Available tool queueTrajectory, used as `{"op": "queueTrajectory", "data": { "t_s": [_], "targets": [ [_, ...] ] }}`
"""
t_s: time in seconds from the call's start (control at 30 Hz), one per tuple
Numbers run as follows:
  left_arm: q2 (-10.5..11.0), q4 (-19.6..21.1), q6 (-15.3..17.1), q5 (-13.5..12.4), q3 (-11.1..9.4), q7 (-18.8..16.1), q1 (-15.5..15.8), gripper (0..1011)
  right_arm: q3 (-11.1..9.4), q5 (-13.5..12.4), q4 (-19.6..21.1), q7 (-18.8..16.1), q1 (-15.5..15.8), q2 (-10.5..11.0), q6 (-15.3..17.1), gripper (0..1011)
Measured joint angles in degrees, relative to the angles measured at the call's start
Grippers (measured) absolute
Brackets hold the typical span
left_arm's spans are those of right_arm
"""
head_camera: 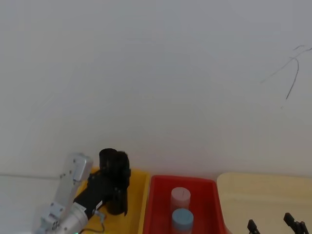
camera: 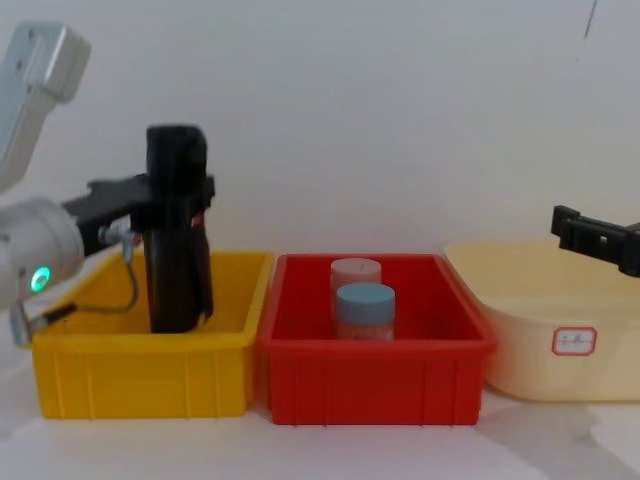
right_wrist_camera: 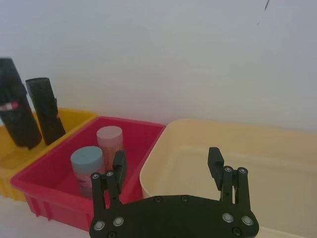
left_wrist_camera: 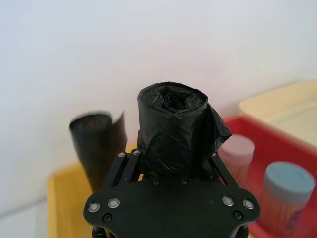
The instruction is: Pick up the garbage bag with the one hand and transfer it to the other hand.
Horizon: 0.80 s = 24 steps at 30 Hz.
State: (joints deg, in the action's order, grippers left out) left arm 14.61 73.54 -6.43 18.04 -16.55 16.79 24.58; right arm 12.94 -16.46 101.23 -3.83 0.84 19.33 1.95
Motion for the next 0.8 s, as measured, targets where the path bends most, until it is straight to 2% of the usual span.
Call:
{"op": "queueTrajectory", "data": {
  "t_s": [0.43, 0.8],
  "targets": [
    [0.1, 2.2, 0.2, 0.9, -1.2, 5.6, 4.6, 389, 0.0, 0.0, 0.1, -0.2, 0.0, 0.0, -0.2, 1000],
    [-1.6, -1.0, 0.0, 4.1, -3.9, 13.8, 10.5, 389, 0.2, -1.6, 0.8, -4.4, 0.1, 0.5, -2.7, 1000]
  ]
}}
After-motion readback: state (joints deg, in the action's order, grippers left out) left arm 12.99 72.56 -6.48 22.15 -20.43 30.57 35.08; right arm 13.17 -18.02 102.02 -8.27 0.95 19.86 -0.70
